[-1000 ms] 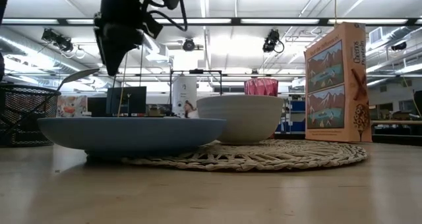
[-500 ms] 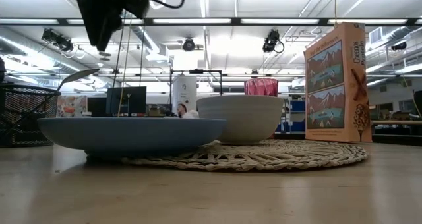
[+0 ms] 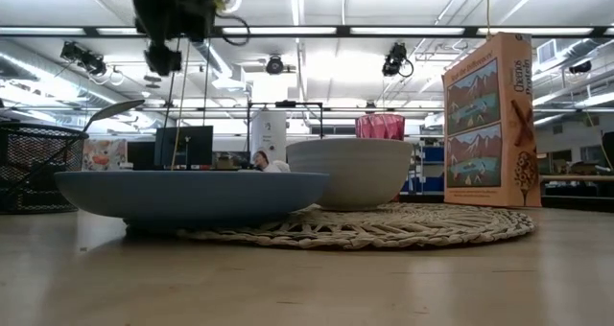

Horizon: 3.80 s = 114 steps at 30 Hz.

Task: Arrange a breakfast setting
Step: Put the spoon on the right side of the white bowl

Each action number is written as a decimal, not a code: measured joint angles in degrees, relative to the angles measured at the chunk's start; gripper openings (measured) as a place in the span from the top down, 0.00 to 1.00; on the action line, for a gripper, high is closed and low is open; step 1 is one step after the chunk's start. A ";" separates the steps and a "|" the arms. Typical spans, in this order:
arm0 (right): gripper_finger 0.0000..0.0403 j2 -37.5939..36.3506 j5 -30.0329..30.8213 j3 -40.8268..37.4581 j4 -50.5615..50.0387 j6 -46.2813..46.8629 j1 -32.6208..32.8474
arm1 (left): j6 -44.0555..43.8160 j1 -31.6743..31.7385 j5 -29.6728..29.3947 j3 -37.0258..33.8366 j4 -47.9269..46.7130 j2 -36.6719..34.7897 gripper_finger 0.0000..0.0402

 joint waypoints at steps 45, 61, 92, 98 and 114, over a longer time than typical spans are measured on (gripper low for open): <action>0.67 6.47 -26.92 -0.01 1.70 -18.89 0.11 | 16.88 -18.40 -11.02 -0.02 -0.42 16.65 0.29; 0.67 2.78 -26.25 -0.02 0.76 -15.81 0.13 | 14.55 -19.69 -11.20 -4.52 -0.46 13.38 0.29; 0.67 2.56 -20.69 -0.02 4.21 -15.81 -0.09 | 12.29 -16.95 -6.56 -10.60 -0.42 9.97 0.63; 0.67 2.56 -20.82 -0.02 4.23 -15.81 -0.09 | 12.42 -17.06 -5.44 -10.60 -0.44 9.97 0.63; 0.67 2.56 -20.86 -0.02 4.25 -15.13 -0.09 | 17.17 -17.63 -0.35 -13.18 -0.44 9.99 0.54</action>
